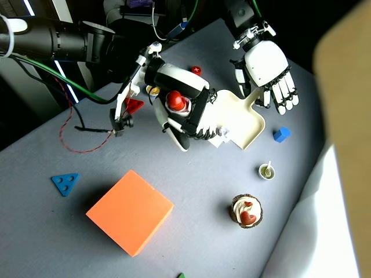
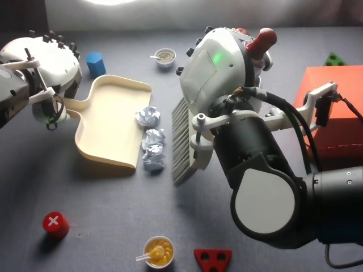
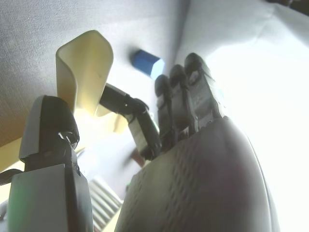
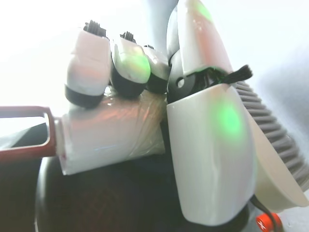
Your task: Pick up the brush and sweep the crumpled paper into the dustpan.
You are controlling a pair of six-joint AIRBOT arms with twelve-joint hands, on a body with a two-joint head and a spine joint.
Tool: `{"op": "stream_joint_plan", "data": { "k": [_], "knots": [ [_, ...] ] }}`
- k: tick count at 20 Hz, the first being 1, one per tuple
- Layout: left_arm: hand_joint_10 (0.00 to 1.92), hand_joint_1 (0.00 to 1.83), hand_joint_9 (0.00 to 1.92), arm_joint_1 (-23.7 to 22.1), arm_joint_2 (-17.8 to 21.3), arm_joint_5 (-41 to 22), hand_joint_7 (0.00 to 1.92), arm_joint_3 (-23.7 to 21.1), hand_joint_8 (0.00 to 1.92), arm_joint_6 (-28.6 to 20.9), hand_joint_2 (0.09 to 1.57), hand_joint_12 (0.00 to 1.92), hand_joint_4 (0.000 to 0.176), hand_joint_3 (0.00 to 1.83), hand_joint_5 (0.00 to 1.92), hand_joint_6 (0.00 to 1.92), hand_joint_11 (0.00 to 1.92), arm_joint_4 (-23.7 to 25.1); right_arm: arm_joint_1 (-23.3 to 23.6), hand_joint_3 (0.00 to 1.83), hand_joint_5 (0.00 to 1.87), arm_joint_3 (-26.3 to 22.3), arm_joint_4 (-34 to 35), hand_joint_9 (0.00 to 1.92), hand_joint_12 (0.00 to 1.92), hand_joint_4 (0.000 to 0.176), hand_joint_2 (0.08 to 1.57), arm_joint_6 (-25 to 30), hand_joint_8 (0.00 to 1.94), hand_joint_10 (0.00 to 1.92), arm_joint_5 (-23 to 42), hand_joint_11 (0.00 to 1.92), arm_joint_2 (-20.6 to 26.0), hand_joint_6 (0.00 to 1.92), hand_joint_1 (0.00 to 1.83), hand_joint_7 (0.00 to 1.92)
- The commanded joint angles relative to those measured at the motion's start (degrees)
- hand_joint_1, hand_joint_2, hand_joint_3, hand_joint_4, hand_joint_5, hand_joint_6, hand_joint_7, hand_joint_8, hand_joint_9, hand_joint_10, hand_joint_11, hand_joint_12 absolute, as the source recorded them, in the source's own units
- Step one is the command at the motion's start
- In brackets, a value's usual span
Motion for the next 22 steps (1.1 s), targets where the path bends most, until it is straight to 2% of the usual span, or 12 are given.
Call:
{"op": "stream_joint_plan", "data": {
  "k": [1,4,7,8,9,11,13,15,16,19,20,22],
  "knots": [
    [0.01,1.03,0.21,-0.2,0.6,-4.4,0.29,-0.1,0.01,0.4,1.18,0.01,0.018,0.0,0.86,1.18,0.16,2.3,0.4,0.0,0.97,0.8,-5.5,1.42,1.92,0.176,1.2,-1.5,1.94,1.92,-4.3,1.53,0.0,1.92,1.55,1.23],
    [0.0,1.04,0.21,-0.1,0.5,-4.7,0.3,-0.2,0.0,0.5,1.16,0.01,0.033,0.0,0.9,1.11,0.17,2.3,0.3,0.0,0.97,2.8,-6.0,1.45,1.92,0.176,1.18,-1.5,1.94,1.92,-3.7,1.56,-0.7,1.92,1.57,1.25],
    [0.0,1.06,0.23,0.0,0.2,-5.0,0.33,-0.4,0.0,0.5,1.13,0.01,0.035,0.0,0.95,1.03,0.18,1.8,0.1,0.0,0.96,5.3,-6.4,1.45,1.92,0.171,1.17,-1.9,1.94,1.92,-3.3,1.57,-1.9,1.92,1.57,1.23],
    [0.0,1.04,0.22,0.1,0.2,-5.1,0.31,-0.4,0.0,0.5,1.14,0.01,0.06,0.0,0.94,1.05,0.17,1.7,0.2,0.0,0.95,5.9,-6.5,1.46,1.92,0.17,1.19,-2.6,1.94,1.92,-2.9,1.58,-2.4,1.92,1.57,1.24],
    [0.0,1.04,0.22,0.2,0.1,-5.1,0.31,-0.4,0.0,0.5,1.14,0.01,0.06,0.0,0.94,1.05,0.17,1.7,0.3,0.0,0.95,6.3,-6.7,1.46,1.92,0.17,1.19,-2.6,1.94,1.92,-2.9,1.58,-2.8,1.92,1.57,1.24],
    [0.01,1.07,0.25,0.4,0.1,-5.2,0.34,-0.5,0.01,0.5,1.12,0.02,0.029,0.0,0.97,0.99,0.2,1.5,0.4,0.0,0.94,7.4,-7.0,1.46,1.92,0.17,1.18,-3.1,1.94,1.92,-2.6,1.58,-4.1,1.92,1.56,1.25],
    [0.0,1.06,0.25,0.6,0.2,-5.3,0.34,-0.6,0.0,0.5,1.13,0.01,0.031,0.0,0.96,1.01,0.19,1.3,0.4,0.0,0.92,8.6,-7.0,1.44,1.92,0.167,1.19,-4.0,1.94,1.92,-2.4,1.57,-5.4,1.92,1.56,1.23],
    [0.0,1.05,0.21,0.8,0.2,-5.4,0.3,-0.8,0.0,0.5,1.14,0.01,0.047,0.0,0.93,1.05,0.18,1.2,0.5,0.0,0.92,9.9,-7.1,1.45,1.92,0.163,1.2,-4.8,1.94,1.92,-2.2,1.57,-6.4,1.92,1.57,1.23],
    [0.0,1.06,0.21,0.8,0.2,-5.4,0.3,-0.8,0.0,0.5,1.14,0.01,0.027,0.0,0.94,1.05,0.19,1.1,0.5,0.0,0.92,10.2,-7.3,1.45,1.92,0.162,1.2,-4.8,1.94,1.92,-2.2,1.57,-6.6,1.92,1.55,1.24],
    [0.0,1.06,0.21,0.9,0.2,-5.5,0.31,-0.8,0.0,0.5,1.14,0.01,0.024,0.0,0.94,1.05,0.17,0.9,0.5,0.0,0.92,11.0,-10.1,1.43,1.92,0.172,1.19,-2.9,1.94,1.92,-2.0,1.56,-6.6,1.92,1.57,1.23],
    [0.0,1.07,0.21,0.9,0.2,-5.6,0.29,-0.8,0.0,0.5,1.14,0.01,0.002,0.0,0.94,1.04,0.17,0.9,0.5,0.0,0.91,11.0,-10.7,1.43,1.92,0.172,1.19,-2.0,1.94,1.92,-1.9,1.56,-6.6,1.92,1.56,1.23],
    [0.0,1.08,0.21,0.9,0.2,-5.6,0.29,-0.8,0.0,0.5,1.14,0.0,0.0,0.0,0.94,1.05,0.16,0.9,0.3,0.0,0.92,10.9,-10.8,1.44,1.92,0.172,1.19,-1.1,1.94,1.92,-1.8,1.57,-6.8,1.92,1.57,1.24]
  ]
}}
